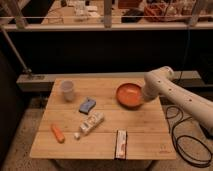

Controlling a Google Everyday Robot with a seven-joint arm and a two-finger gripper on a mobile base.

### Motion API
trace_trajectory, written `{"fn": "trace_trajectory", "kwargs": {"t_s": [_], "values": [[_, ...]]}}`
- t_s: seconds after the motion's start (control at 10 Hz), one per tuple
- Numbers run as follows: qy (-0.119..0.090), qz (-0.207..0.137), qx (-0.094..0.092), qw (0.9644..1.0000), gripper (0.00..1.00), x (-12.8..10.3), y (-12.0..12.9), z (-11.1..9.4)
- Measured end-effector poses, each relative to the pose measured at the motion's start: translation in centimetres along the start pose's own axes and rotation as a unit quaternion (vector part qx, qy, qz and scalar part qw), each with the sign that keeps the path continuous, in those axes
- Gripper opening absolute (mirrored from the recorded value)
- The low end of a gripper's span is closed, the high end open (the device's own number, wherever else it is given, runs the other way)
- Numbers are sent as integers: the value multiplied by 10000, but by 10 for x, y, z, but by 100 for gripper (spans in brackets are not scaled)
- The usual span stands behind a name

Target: Push the ceramic bowl across the table

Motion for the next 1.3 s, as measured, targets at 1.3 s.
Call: {"fn": "trace_trajectory", "kwargs": {"t_s": [1.3], "values": [[-230,-364,-158,9989,5,-28,-7,24]]}}
